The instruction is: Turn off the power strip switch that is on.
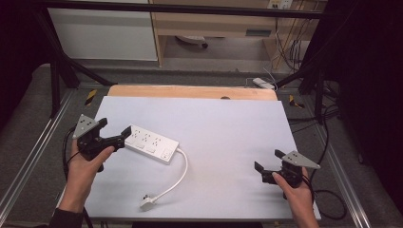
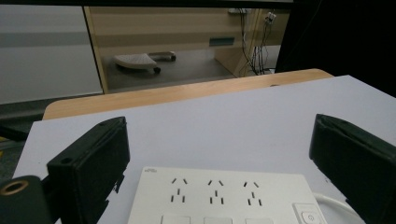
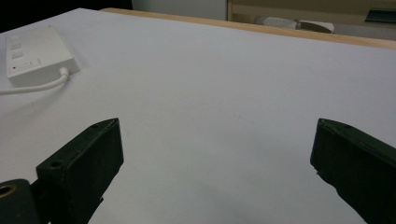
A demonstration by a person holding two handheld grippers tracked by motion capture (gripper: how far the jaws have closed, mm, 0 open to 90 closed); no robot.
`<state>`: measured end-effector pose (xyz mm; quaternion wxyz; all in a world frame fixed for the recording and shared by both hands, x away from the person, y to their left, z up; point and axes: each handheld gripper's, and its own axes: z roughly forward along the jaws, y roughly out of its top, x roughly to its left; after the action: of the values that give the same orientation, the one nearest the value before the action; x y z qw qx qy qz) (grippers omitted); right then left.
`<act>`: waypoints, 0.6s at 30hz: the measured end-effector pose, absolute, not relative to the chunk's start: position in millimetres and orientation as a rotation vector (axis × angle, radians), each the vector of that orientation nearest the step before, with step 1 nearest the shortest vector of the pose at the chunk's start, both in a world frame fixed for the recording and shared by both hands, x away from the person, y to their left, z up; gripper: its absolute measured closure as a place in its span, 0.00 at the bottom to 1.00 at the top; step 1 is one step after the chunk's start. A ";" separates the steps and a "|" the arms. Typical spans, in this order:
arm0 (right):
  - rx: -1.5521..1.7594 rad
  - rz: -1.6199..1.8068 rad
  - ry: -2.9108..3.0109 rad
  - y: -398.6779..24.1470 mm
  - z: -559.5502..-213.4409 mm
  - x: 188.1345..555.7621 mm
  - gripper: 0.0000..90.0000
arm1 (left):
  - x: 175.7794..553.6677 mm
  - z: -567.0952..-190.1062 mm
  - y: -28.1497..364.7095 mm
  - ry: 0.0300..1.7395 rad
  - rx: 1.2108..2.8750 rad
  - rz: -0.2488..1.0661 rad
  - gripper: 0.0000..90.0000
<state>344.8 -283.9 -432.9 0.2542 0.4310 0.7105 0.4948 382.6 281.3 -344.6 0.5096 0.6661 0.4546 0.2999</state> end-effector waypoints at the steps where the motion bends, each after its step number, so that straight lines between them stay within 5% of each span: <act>1: 1.171 1.344 1.930 -283.9 -432.9 344.8 0.03 | 383.3 -345.7 281.3 1.098 1.605 0.720 0.06; 18: 1.171 1.352 1.954 -282.5 -434.1 346.2 0.04 | 397.3 -367.1 285.0 1.158 1.632 0.690 0.08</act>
<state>346.2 -282.5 -434.1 0.2441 0.4287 0.7153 0.4949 397.3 285.0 -367.1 0.4901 0.6721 0.4769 0.2841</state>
